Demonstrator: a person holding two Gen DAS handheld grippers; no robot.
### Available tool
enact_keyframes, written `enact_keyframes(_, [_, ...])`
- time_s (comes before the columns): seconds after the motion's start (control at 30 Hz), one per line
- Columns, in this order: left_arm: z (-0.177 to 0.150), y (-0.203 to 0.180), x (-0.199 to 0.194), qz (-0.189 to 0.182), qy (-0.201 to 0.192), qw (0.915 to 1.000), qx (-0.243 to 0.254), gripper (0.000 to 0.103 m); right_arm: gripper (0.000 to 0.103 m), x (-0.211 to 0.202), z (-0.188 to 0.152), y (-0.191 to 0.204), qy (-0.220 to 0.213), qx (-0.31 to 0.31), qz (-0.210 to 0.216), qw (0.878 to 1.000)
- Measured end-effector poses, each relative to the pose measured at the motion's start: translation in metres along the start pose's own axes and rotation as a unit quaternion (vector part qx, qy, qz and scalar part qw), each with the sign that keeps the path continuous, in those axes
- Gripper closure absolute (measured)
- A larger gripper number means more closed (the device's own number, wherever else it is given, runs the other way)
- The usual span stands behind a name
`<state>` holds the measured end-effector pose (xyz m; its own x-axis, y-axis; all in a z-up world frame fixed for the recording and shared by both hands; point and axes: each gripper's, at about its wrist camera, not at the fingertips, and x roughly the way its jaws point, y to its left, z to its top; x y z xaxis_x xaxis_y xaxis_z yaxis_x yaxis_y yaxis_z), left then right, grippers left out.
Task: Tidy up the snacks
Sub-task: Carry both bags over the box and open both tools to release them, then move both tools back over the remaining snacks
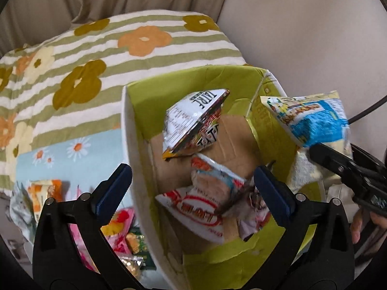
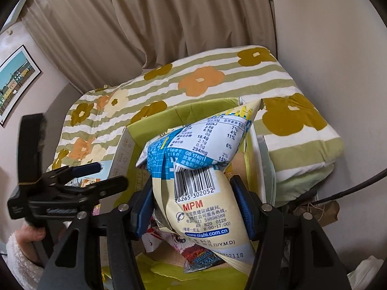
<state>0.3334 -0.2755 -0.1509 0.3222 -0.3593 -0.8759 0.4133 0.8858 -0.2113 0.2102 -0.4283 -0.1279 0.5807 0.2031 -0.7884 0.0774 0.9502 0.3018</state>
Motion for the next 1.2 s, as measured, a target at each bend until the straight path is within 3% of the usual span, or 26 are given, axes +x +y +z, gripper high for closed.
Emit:
enact_keyframes(0.4, [-0.020,0.009,-0.023,0.013,-0.018,0.9997,-0.007,0.003,0.045,0.022,0.011,0.007,0.032,-0.006,-0.008,0.999])
enact_keyframes(0.47, [-0.022,0.011,-0.025,0.012,-0.019,0.9997,-0.010,0.003,0.033,0.025,0.013,0.008,0.028,-0.007,-0.029,0.999])
enact_keyframes(0.53, [-0.025,0.012,-0.029,0.014,-0.020,0.9996,-0.014,0.003,0.000,0.020,0.012,0.010,0.003,-0.009,-0.032,0.999])
enact_keyframes(0.63, [-0.032,0.016,-0.037,0.020,-0.025,0.9993,-0.021,0.003,0.000,0.005,0.008,0.011,-0.026,-0.015,-0.021,0.999])
enact_keyframes(0.87, [-0.053,0.022,-0.054,0.029,-0.035,0.9981,-0.041,0.003,0.000,-0.005,0.001,0.015,-0.011,-0.021,-0.008,1.000])
enact_keyframes(1.2, [-0.084,0.033,-0.093,0.063,-0.060,0.9934,-0.074,0.003,0.000,-0.026,-0.004,0.043,-0.025,-0.078,0.011,0.997])
